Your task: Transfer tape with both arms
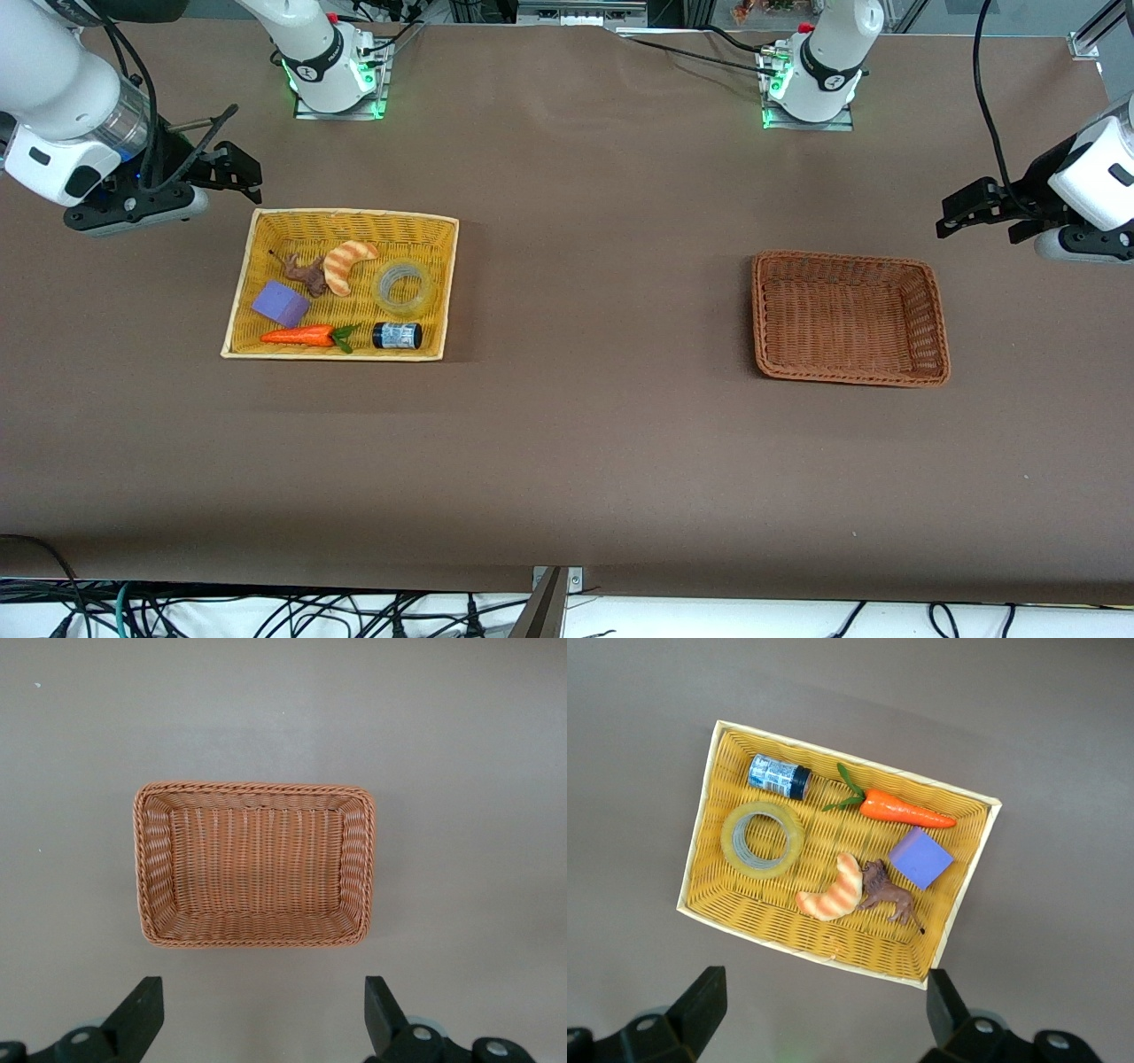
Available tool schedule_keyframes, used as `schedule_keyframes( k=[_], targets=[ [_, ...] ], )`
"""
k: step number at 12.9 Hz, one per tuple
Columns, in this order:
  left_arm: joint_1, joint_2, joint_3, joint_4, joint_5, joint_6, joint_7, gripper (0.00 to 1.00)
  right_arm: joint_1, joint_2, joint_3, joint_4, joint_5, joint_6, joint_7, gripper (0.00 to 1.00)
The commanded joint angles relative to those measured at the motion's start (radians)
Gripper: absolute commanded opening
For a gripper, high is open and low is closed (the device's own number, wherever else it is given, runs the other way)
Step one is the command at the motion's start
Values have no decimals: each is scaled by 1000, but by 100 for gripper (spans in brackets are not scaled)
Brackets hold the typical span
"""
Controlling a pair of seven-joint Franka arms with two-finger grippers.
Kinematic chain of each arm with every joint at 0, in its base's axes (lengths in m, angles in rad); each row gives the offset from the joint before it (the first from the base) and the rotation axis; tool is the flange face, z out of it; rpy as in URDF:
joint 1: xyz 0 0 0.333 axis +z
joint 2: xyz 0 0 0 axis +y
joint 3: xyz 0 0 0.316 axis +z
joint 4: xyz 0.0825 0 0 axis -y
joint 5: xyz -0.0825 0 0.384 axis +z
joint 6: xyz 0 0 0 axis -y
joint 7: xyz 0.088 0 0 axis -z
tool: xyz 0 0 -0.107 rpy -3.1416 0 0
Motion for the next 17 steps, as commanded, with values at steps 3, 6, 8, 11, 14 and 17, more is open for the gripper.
schedule_keyframes(
  k=[3,6,8,11,14,17],
  targets=[
    [-7,14,-1,26,9,-6,-13,100,-2,-23,4,-31,13,10,-20,100],
    [-7,14,-1,26,9,-6,-13,100,-2,-23,5,-40,13,13,-18,100],
    [-7,14,-1,26,9,-6,-11,100,-2,-23,5,-48,13,16,-17,100],
    [-7,14,-1,26,9,-6,-11,100,-2,-23,5,-53,13,16,-17,100],
    [-7,14,-1,26,9,-6,-11,100,-2,-23,5,-54,11,16,-17,100],
    [-7,14,-1,28,9,-6,-11,100,-2,-23,8,-54,-2,18,-18,100]
  ],
)
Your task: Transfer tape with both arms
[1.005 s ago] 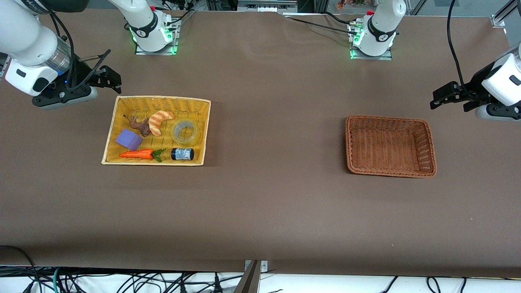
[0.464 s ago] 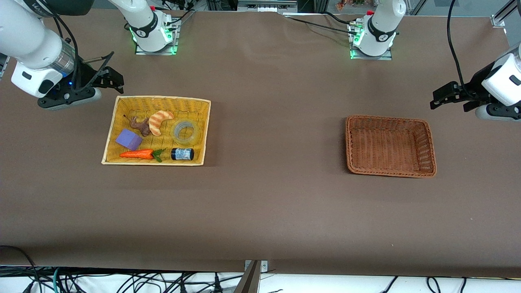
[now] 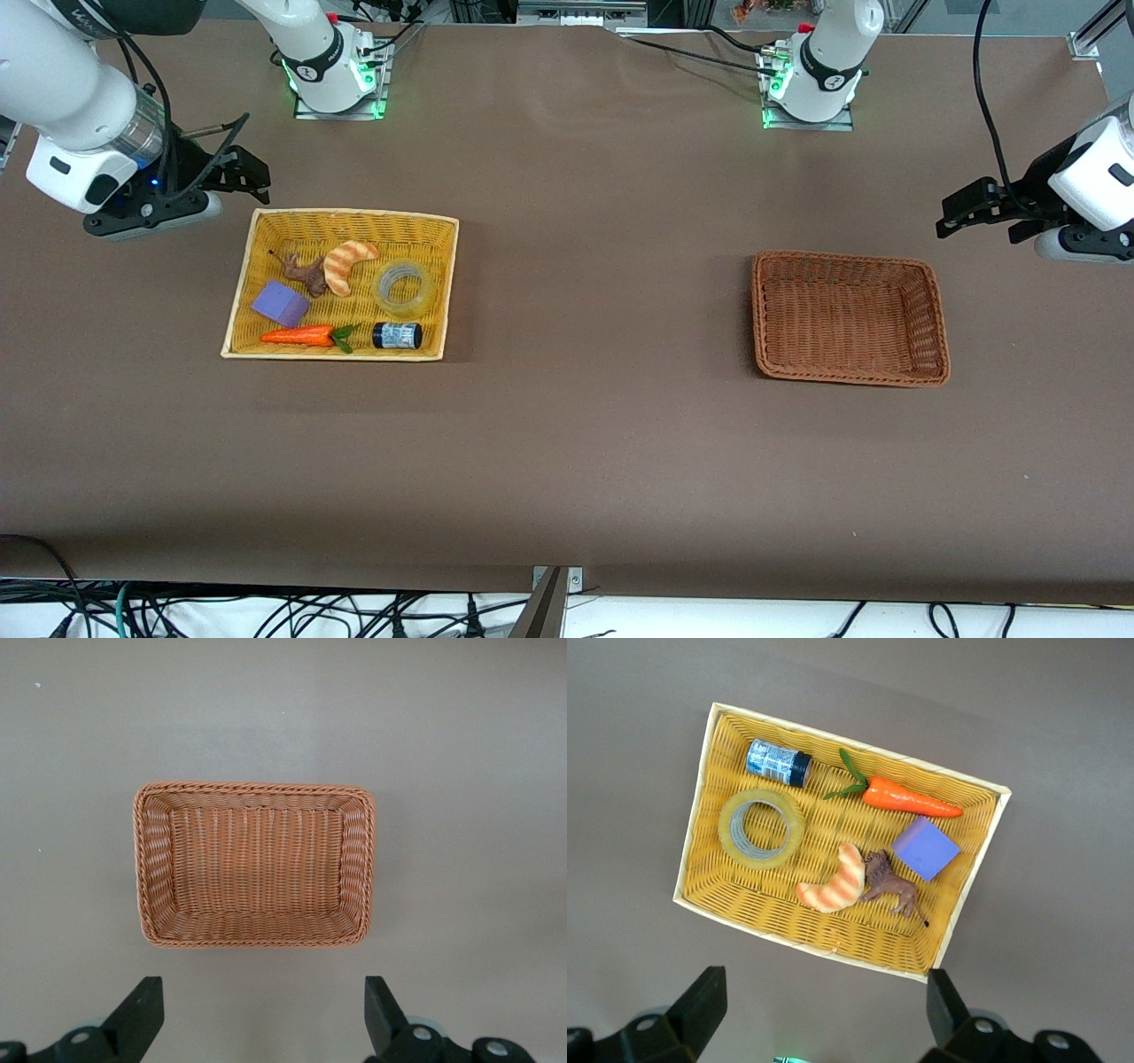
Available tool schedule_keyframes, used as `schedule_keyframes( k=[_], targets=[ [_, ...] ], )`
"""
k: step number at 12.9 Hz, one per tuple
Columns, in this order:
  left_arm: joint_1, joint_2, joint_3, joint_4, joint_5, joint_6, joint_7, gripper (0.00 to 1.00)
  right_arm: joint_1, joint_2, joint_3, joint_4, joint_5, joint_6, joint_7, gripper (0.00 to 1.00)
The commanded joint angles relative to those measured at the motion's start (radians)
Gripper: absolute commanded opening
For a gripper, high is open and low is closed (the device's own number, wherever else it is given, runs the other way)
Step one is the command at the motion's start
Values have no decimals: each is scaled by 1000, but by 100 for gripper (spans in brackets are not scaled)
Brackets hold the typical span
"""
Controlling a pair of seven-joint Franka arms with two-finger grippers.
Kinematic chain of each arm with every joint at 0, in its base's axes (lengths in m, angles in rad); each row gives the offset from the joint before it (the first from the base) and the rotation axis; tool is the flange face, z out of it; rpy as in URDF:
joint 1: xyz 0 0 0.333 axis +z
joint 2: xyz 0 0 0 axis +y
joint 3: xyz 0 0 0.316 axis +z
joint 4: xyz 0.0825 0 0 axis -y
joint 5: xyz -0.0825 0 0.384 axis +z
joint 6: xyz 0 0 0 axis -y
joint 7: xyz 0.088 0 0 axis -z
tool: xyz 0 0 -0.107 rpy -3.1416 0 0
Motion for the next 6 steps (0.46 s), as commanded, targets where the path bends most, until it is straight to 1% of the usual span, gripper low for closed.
schedule_keyframes(
  k=[1,4,6],
  targets=[
    [-7,14,-1,26,9,-6,-11,100,-2,-23,5,-23,-4,11,-17,100],
    [-7,14,-1,26,9,-6,-11,100,-2,-23,5,-23,-10,11,-19,100],
    [-7,14,-1,26,9,-6,-11,100,-2,-23,6,-23,-39,15,-11,100]
  ],
)
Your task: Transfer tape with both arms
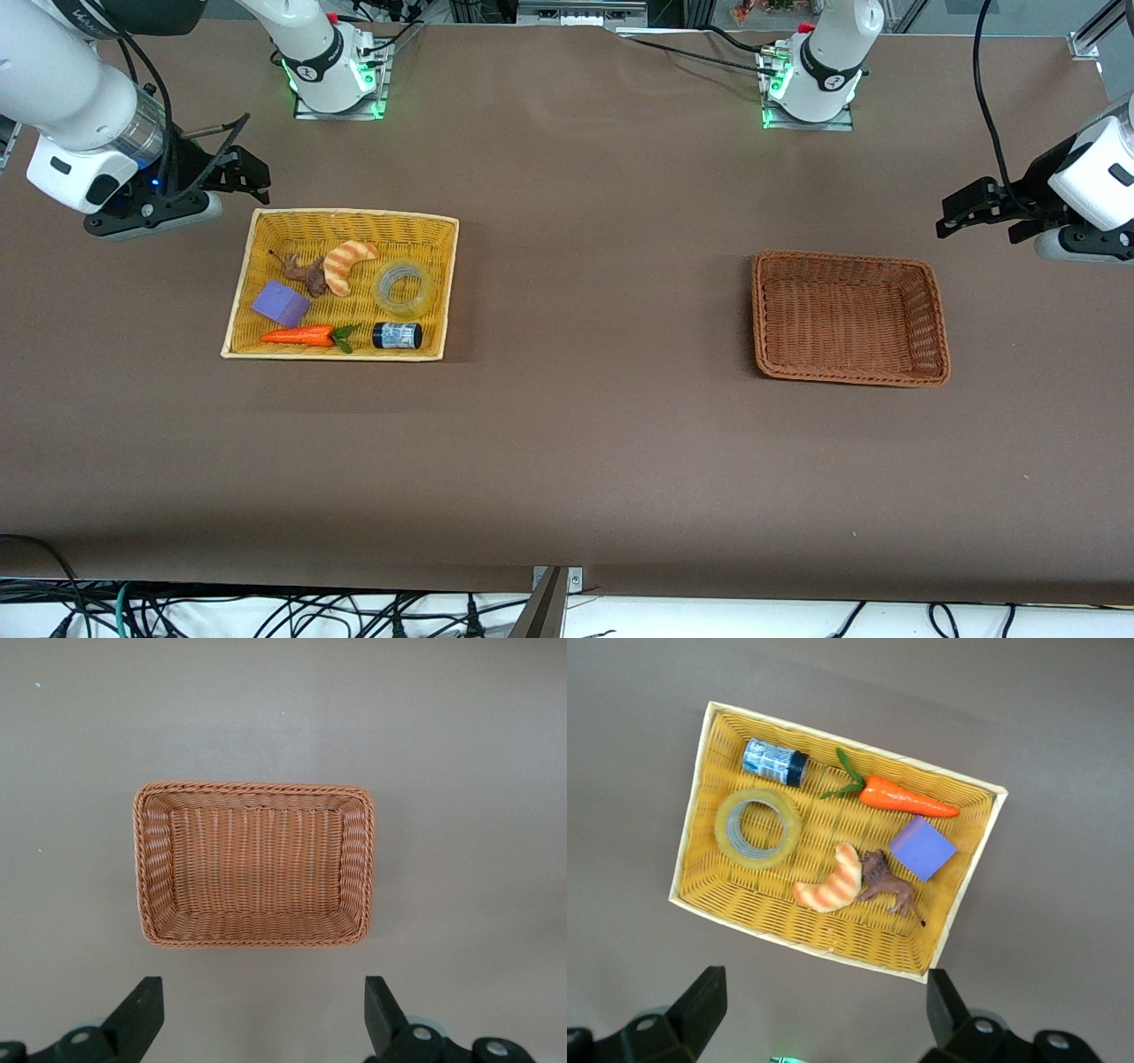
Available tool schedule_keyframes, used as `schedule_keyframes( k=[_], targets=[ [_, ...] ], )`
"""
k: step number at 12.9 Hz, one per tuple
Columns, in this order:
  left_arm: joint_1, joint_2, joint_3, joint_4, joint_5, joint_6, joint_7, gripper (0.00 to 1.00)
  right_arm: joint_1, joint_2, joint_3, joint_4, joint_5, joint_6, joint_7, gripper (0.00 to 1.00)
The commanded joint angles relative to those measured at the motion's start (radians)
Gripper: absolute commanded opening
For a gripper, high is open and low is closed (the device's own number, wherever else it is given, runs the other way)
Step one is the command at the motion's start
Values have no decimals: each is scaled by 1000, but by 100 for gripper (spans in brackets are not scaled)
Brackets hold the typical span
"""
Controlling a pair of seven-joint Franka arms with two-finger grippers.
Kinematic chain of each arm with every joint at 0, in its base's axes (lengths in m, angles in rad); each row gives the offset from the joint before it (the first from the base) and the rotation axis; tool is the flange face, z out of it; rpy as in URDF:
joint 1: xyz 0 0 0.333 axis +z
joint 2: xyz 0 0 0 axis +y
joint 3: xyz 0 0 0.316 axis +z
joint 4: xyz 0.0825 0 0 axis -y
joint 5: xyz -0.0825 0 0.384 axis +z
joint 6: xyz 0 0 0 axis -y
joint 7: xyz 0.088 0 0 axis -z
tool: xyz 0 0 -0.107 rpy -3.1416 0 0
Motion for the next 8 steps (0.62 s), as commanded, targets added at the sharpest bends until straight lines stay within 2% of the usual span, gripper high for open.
schedule_keyframes(
  k=[1,4,5,8],
  targets=[
    [-7,14,-1,26,9,-6,-11,100,-2,-20,8,-24,-15,25,-8,100],
    [-7,14,-1,26,9,-6,-11,100,1,-14,43,-138,-9,149,6,100],
    [-7,14,-1,28,9,-6,-11,100,2,-7,45,-193,-9,212,24,100],
    [-7,14,-1,26,9,-6,-11,100,4,47,104,-352,-8,460,142,100]
  ],
)
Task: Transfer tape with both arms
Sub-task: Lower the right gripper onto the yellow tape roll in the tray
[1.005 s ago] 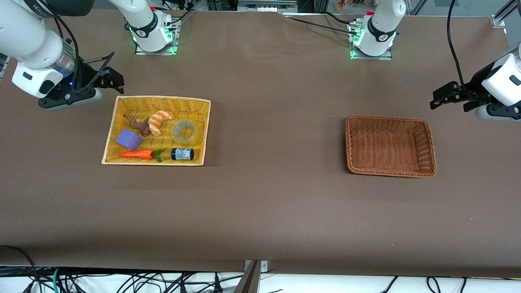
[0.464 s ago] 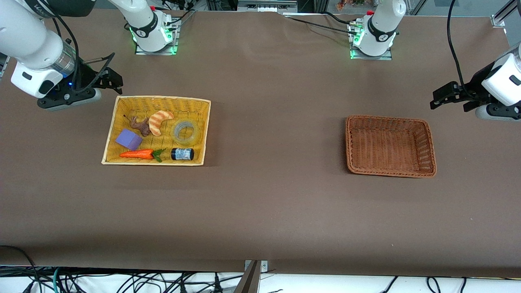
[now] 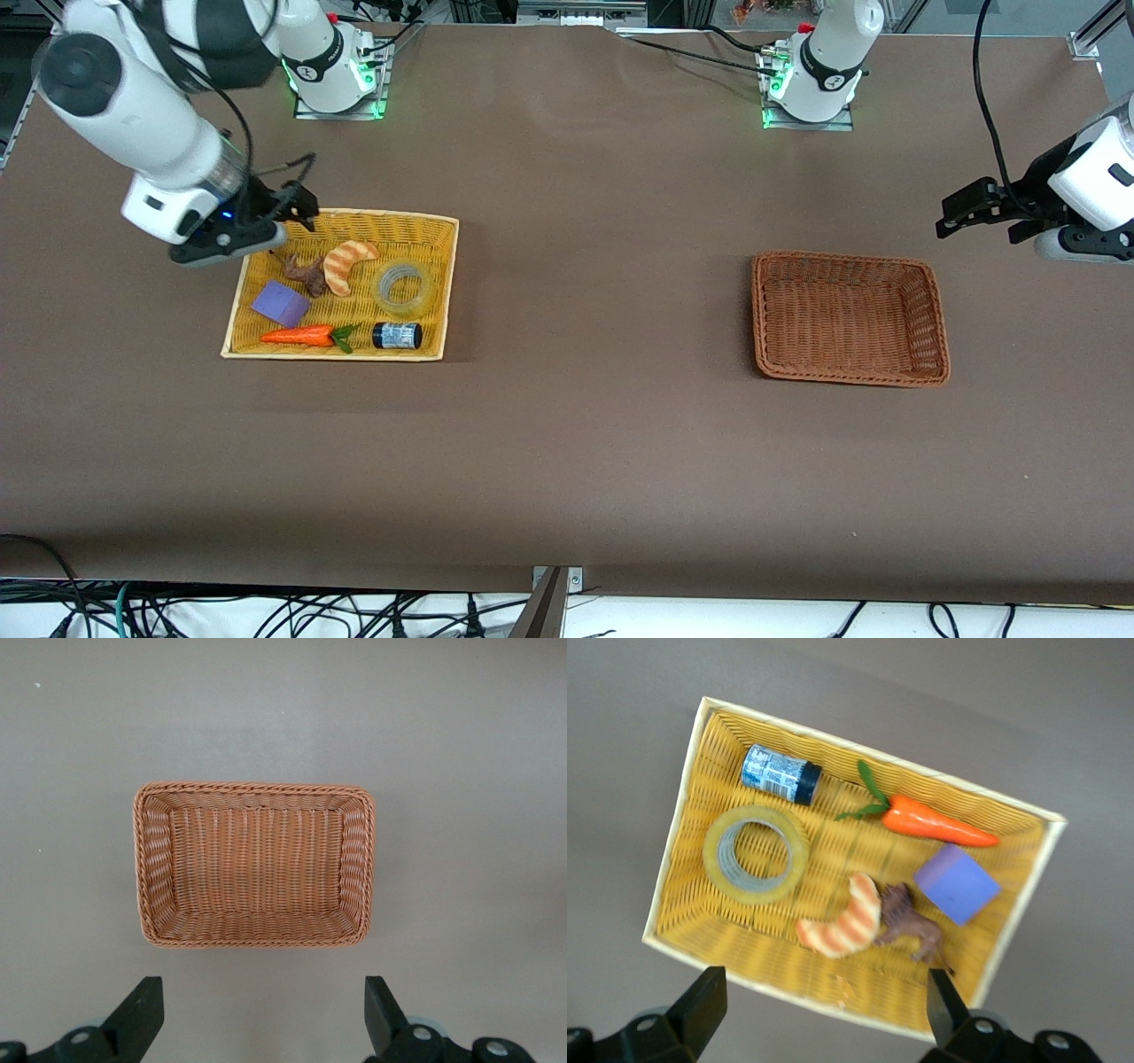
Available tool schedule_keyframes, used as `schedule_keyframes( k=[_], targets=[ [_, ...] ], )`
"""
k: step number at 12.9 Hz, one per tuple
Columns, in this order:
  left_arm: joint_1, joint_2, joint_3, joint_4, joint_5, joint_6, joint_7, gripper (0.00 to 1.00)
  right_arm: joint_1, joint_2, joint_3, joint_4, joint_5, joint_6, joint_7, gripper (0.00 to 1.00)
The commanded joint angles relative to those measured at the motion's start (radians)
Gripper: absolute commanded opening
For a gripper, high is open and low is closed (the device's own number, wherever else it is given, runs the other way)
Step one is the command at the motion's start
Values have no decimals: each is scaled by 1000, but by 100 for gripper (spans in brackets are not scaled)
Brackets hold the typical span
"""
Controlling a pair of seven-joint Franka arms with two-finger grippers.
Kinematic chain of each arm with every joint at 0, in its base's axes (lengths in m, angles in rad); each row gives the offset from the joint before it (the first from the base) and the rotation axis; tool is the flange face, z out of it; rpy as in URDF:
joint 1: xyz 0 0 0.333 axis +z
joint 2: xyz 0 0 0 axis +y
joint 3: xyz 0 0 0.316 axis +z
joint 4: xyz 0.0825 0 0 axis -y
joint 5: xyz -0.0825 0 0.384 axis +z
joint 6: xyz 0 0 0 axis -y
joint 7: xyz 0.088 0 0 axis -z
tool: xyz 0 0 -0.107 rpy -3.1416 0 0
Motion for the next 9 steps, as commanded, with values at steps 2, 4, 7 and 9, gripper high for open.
schedule_keyframes(
  k=[2,4,7,9],
  targets=[
    [-8,14,-1,26,9,-6,-11,100,1,125,76,-113,-5,227,159,100],
    [-8,14,-1,26,9,-6,-11,100,2,183,79,-171,-5,354,168,100],
    [-8,14,-1,26,9,-6,-11,100,2,259,79,-253,-5,543,168,100],
    [-8,14,-1,28,9,-6,-11,100,2,321,79,-255,-6,617,167,99]
  ],
)
